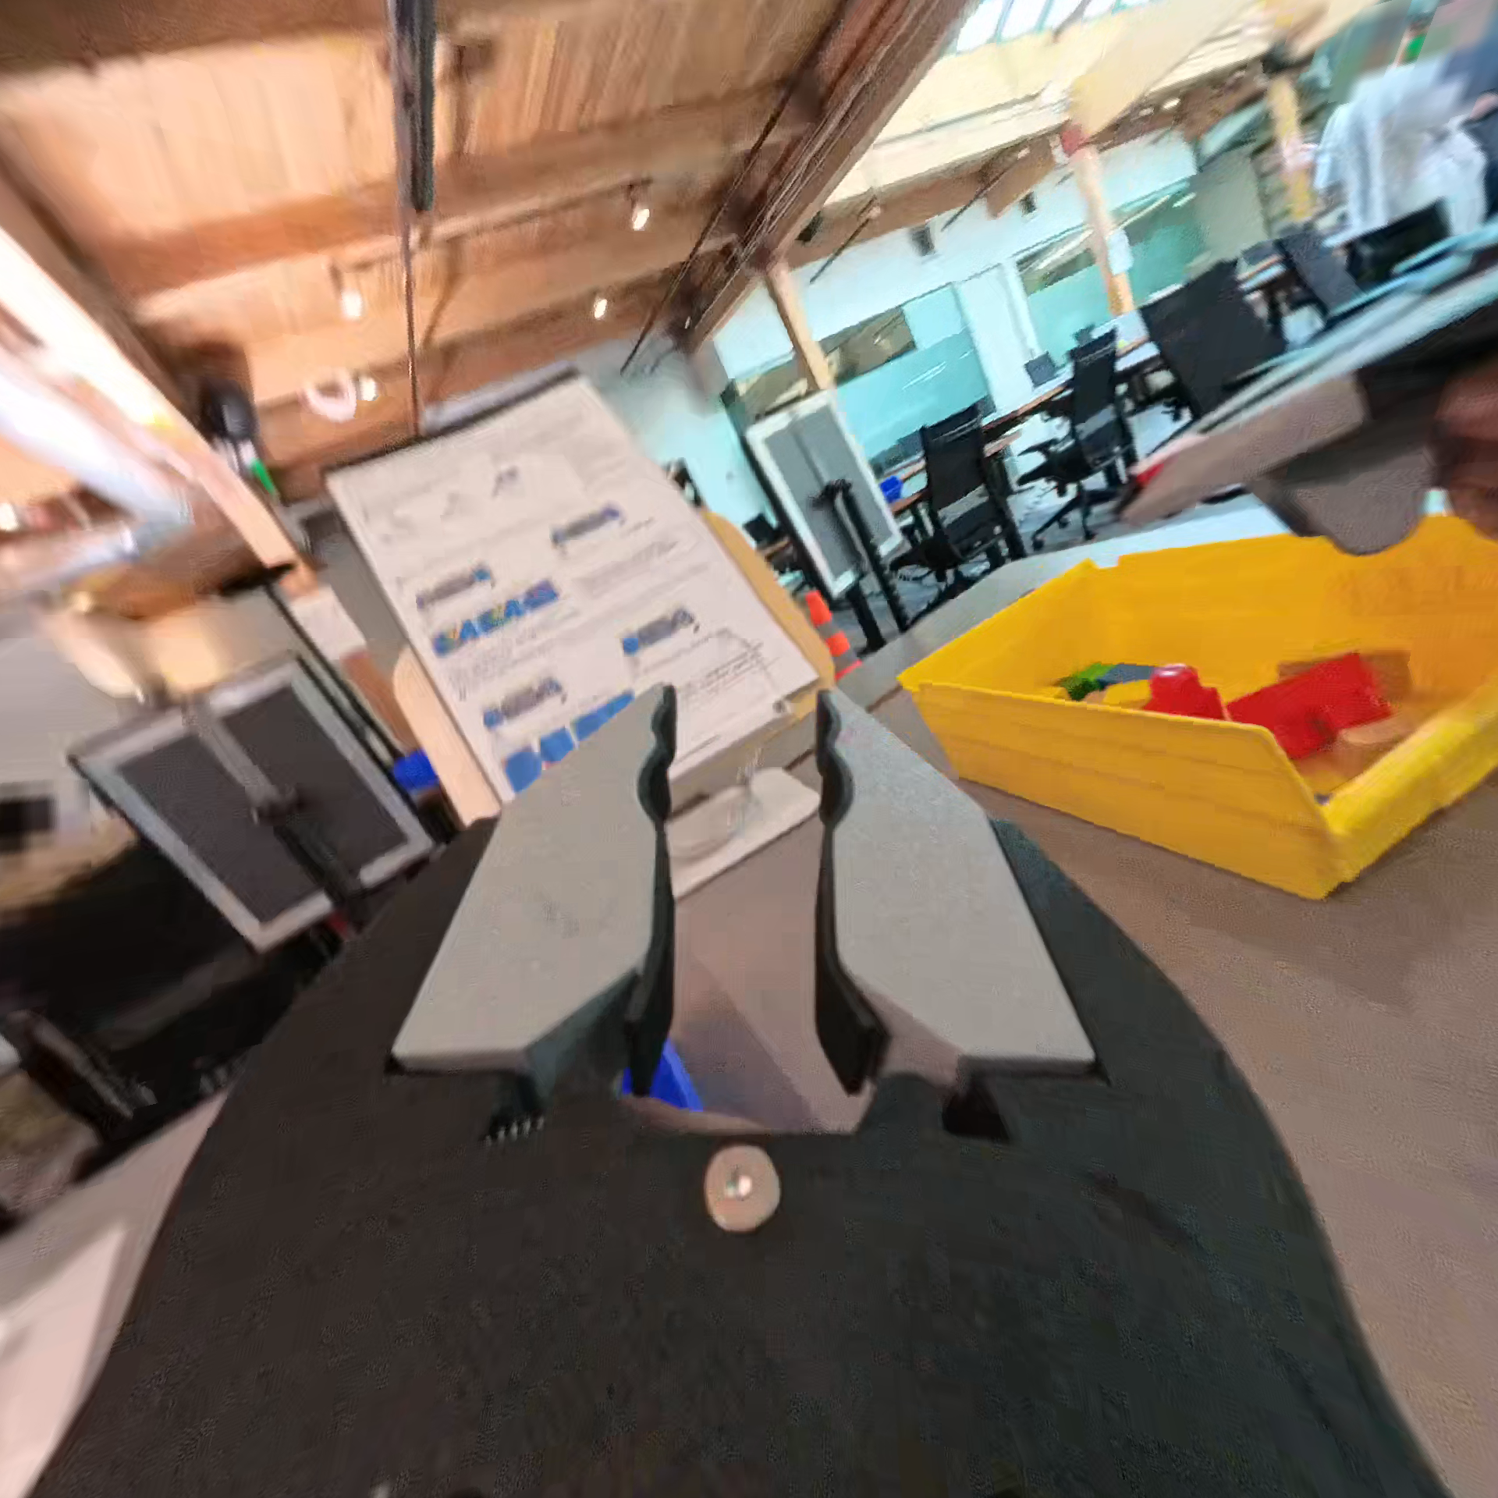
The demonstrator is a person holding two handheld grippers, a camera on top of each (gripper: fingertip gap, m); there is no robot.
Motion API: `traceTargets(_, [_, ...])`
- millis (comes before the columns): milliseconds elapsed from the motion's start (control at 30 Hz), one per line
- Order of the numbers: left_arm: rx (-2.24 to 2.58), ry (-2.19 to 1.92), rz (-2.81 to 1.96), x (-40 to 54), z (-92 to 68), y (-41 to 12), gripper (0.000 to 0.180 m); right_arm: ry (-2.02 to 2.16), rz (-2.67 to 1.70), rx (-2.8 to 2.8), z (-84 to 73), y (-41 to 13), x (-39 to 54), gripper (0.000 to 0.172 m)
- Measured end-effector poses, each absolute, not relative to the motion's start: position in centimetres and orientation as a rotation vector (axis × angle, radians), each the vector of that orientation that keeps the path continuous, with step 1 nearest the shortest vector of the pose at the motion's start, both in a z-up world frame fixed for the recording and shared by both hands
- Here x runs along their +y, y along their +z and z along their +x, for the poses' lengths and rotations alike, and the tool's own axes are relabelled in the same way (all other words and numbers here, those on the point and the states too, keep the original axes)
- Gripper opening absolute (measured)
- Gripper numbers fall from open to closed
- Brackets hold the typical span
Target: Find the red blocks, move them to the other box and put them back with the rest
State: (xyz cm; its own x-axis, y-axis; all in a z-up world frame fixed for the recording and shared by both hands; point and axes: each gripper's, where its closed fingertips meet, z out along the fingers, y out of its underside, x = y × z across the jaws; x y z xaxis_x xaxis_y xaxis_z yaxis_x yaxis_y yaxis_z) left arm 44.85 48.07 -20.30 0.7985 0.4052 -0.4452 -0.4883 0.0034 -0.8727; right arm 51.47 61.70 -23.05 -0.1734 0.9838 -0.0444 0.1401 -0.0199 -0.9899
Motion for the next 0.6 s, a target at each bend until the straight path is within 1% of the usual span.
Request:
traceTargets(67, [-0.115, 0.582, -1.504, 46.8, 41.4, -21.3, 0.039, 1.111, -1.326, -1.335, 52.0, -23.8, 66.9, 0.020])
traceTargets(167, [-0.236, 0.559, -1.606, 45.5, 37.9, -23.5, 0.047, 0.944, -1.497, -1.312, 52.4, -27.0, 72.4, 0.021])
traceTargets(267, [-0.241, 0.547, -1.639, 45.2, 37.3, -24.4, 0.049, 0.904, -1.600, -1.302, 52.5, -29.4, 75.1, 0.021])
traceTargets(300, [-0.240, 0.554, -1.643, 45.2, 37.3, -24.4, 0.049, 0.869, -1.660, -1.336, 52.4, -31.1, 75.7, 0.021])
traceTargets(333, [-0.240, 0.556, -1.655, 45.3, 37.2, -24.7, 0.049, 0.793, -1.751, -1.392, 52.5, -33.5, 76.4, 0.027])
traceTargets(367, [-0.242, 0.554, -1.671, 45.4, 37.0, -25.1, 0.049, 0.686, -1.842, -1.460, 52.8, -36.1, 77.0, 0.043])
traceTargets(400, [-0.240, 0.549, -1.687, 45.5, 37.0, -25.5, 0.049, 0.592, -1.885, -1.514, 53.2, -37.9, 77.4, 0.044])
traceTargets(433, [-0.240, 0.550, -1.703, 45.6, 36.9, -26.0, 0.049, 0.556, -1.880, -1.530, 53.2, -38.6, 77.5, 0.033])
traceTargets(467, [-0.240, 0.556, -1.717, 45.6, 36.7, -26.3, 0.050, 0.575, -1.857, -1.526, 52.9, -38.3, 77.2, 0.028])
traceTargets(533, [-0.242, 0.568, -1.732, 45.6, 36.4, -26.7, 0.050, 0.647, -1.808, -1.503, 52.4, -36.6, 76.4, 0.029])
traceTargets(600, [-0.248, 0.567, -1.739, 45.4, 36.1, -26.9, 0.050, 0.666, -1.769, -1.483, 52.5, -35.1, 76.0, 0.034])
